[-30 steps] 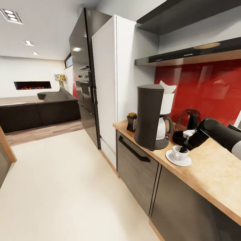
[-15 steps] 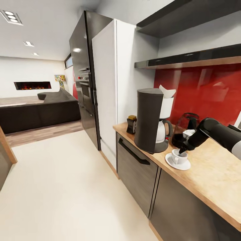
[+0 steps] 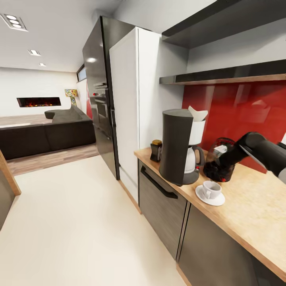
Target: Set up a coffee station on the kitchen countertop: keep the coffee maker on the countertop, move the bottle of coffee from the kitchen shelf to the counter next to the coffee maker, place a paper coffee filter on top of the coffee maker, put the saucer next to the coffee maker with the coffee cup on the saucer, and place the electric kettle next to the coffee maker.
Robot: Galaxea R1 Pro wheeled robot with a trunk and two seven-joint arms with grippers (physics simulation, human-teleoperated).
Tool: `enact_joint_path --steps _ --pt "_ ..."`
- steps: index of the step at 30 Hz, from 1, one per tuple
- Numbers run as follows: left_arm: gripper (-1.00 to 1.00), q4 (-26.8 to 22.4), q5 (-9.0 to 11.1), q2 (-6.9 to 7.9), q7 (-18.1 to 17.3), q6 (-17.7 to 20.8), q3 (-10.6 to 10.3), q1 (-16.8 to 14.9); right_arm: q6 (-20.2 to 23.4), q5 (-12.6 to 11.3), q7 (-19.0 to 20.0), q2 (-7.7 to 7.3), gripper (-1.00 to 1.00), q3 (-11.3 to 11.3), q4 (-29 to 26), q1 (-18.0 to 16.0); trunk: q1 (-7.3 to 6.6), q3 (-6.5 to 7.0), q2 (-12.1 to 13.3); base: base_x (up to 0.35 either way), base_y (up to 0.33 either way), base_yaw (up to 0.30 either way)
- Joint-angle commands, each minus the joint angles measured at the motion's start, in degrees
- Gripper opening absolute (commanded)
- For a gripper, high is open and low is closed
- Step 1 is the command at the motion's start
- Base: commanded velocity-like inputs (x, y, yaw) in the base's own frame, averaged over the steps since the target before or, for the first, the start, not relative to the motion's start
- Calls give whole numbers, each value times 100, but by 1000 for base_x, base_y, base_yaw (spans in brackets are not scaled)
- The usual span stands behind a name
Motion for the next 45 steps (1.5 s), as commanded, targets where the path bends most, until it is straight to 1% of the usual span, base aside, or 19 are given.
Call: enact_joint_path --steps 1,2,4,7,10,16,20,21,23,26,27,28,30,32,35,39,40,42,45 --pt "100 -3 59 2 -11 40 -48 -3 34 -43 14 -9 100 -136 -72 -10 -22 11 38 0 0 0" --pt "100 -3 58 2 -11 40 -48 -3 37 -43 58 -12 100 -415 -206 -10 -44 29 78 0 0 0" --pt "100 -3 60 2 -11 40 -49 -3 39 -45 105 -15 100 -674 -419 -10 -88 65 158 0 0 0" --pt "100 -3 61 2 -11 40 -48 -3 41 -47 286 -17 100 -865 -699 -11 -88 65 158 0 0 0" --pt "100 -3 62 2 -11 40 -51 -3 36 -56 695 -13 100 -940 -841 -11 -88 65 158 0 0 0" --pt "100 -3 62 2 -11 40 -52 -3 22 -216 1081 3 100 -948 -880 -8 -88 65 158 0 0 0" --pt "100 -3 62 2 -11 40 -53 -3 11 -714 1269 100 100 -932 -1092 60 -88 65 158 0 0 0" --pt "100 -3 62 2 -11 40 -53 -3 7 -854 1268 210 100 -930 -1332 204 -88 65 158 0 0 0" --pt "100 -3 61 2 -16 40 -53 -3 3 -1003 816 772 100 -928 -1939 760 -88 65 158 0 0 0" --pt "100 -3 60 2 -18 40 -53 -3 0 -1060 315 1243 100 -928 -2181 1122 -88 65 158 0 0 0" --pt "100 -3 61 2 -19 40 -53 -3 -1 -1080 -17 1588 100 -930 -2271 1391 -88 65 158 0 0 0" --pt "100 -3 61 2 -19 40 -53 -3 -1 -1086 -170 1762 100 -931 -2303 1532 -88 65 158 0 0 0" --pt "100 -3 62 2 -20 40 -53 -3 -30 -1101 -684 2323 100 -932 -2376 2039 -88 65 158 0 0 0" --pt "100 -3 62 2 -23 40 -53 -3 -234 -1110 -918 2544 100 -933 -2395 2416 -88 65 158 0 0 0" --pt "100 -6 62 2 -27 40 -53 -3 -901 -1117 -1083 2690 100 -950 -2278 3210 -88 65 158 0 0 0" --pt "100 -13 62 2 -30 40 -55 -3 -1507 -1119 -1132 2726 100 -960 -1914 3862 -88 65 158 0 0 0" --pt "100 -17 62 2 -33 40 -58 -3 -1871 -1121 -1145 2732 100 -973 -1593 4195 -88 65 158 0 0 0" --pt "100 -22 62 2 -34 40 -59 -3 -2320 -1127 -1151 2735 100 -1024 -1168 4505 -88 65 158 0 0 0" --pt "100 -61 62 2 -29 18 -85 -3 -3739 -1235 -1148 2746 100 -1177 282 5082 -88 65 158 0 0 0"
